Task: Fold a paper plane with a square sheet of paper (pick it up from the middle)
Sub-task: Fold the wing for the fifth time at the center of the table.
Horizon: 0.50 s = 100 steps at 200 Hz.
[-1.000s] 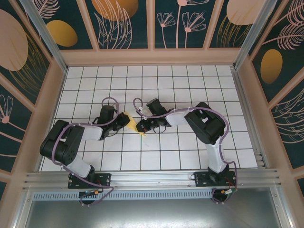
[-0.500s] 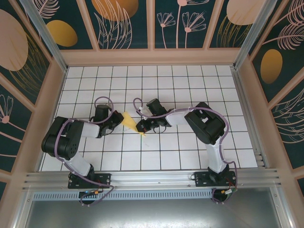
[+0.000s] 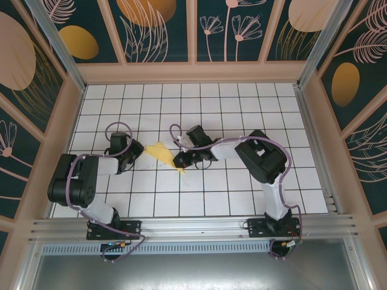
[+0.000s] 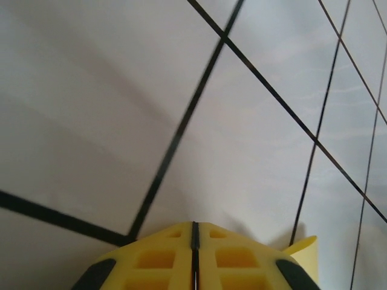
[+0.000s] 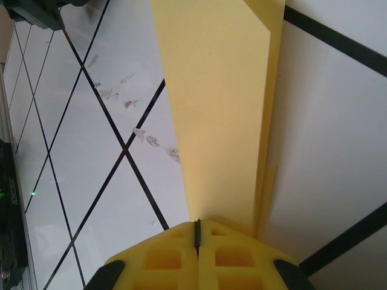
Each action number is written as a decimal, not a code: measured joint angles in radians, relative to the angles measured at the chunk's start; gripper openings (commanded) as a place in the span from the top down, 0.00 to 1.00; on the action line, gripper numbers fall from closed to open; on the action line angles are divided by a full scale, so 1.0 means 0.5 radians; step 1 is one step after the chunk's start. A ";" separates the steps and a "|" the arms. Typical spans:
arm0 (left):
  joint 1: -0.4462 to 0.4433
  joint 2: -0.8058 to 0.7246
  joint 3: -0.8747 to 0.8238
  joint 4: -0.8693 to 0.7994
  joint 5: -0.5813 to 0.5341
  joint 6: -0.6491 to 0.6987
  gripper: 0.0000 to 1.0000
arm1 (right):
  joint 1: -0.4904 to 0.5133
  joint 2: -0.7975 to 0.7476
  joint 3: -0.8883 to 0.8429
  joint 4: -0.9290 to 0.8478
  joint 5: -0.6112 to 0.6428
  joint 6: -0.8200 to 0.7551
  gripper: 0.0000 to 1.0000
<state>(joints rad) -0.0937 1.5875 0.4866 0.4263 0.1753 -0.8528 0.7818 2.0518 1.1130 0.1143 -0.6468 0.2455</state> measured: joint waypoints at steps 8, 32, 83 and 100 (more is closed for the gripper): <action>0.007 -0.039 0.000 -0.042 -0.010 0.008 0.83 | 0.000 -0.002 0.007 -0.013 0.003 0.004 0.93; 0.008 -0.208 0.000 -0.168 -0.017 0.026 0.75 | 0.002 -0.043 0.015 -0.086 0.031 0.066 0.78; -0.081 -0.614 0.009 -0.528 -0.103 -0.018 0.51 | -0.016 -0.345 -0.025 -0.182 0.148 0.217 0.45; -0.143 -0.665 0.040 -0.664 -0.136 -0.031 0.44 | -0.049 -0.507 -0.098 -0.153 0.259 0.272 0.38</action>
<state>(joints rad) -0.1654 1.2549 0.5064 0.0944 0.1074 -0.8684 0.7574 1.7981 1.0641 0.0380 -0.5171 0.3817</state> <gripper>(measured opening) 0.511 0.583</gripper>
